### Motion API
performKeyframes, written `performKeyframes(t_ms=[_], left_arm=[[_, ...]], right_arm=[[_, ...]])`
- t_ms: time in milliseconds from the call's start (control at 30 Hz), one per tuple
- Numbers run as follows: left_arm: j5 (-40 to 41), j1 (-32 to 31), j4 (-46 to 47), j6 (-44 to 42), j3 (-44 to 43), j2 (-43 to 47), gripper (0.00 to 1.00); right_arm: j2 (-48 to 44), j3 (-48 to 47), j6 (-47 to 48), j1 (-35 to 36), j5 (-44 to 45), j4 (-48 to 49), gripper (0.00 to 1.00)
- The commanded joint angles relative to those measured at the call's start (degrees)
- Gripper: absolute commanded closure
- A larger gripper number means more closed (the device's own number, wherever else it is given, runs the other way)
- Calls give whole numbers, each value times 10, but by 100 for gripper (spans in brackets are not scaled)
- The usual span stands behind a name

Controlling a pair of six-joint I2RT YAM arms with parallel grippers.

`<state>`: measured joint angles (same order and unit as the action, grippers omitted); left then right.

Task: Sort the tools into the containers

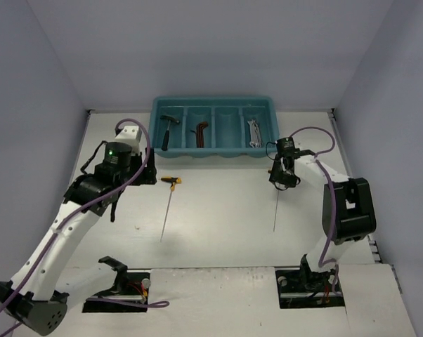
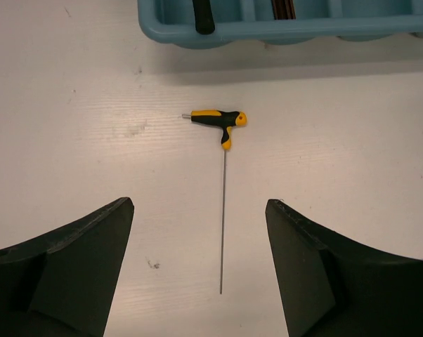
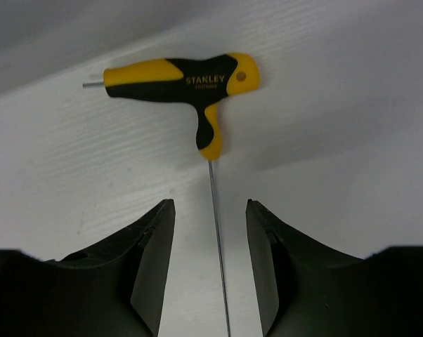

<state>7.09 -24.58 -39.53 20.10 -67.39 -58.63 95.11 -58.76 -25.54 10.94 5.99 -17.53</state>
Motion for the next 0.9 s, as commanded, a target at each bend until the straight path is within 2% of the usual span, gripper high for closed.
performKeyframes(t_ms=[0,167,233,333,433,667,867], left_arm=[[4,1,-29,27,11,57,27],[4,1,-56,39,29,94,27],[5,1,-67,34,28,104,27],[10,1,-76,22,25,110,27],[16,1,-78,14,24,112,27],[5,1,-74,10,8,81,27],[12,1,-73,-1,-24,51,27]], right_arm=[[37,-33,6,-12,0,52,58],[88,-43,11,-17,5,77,64],[102,-43,15,-19,13,85,73],[107,-39,17,-20,22,92,90],[99,-30,19,-20,29,95,100],[-13,14,15,18,-25,86,100],[-136,9,-31,135,-37,46,100]])
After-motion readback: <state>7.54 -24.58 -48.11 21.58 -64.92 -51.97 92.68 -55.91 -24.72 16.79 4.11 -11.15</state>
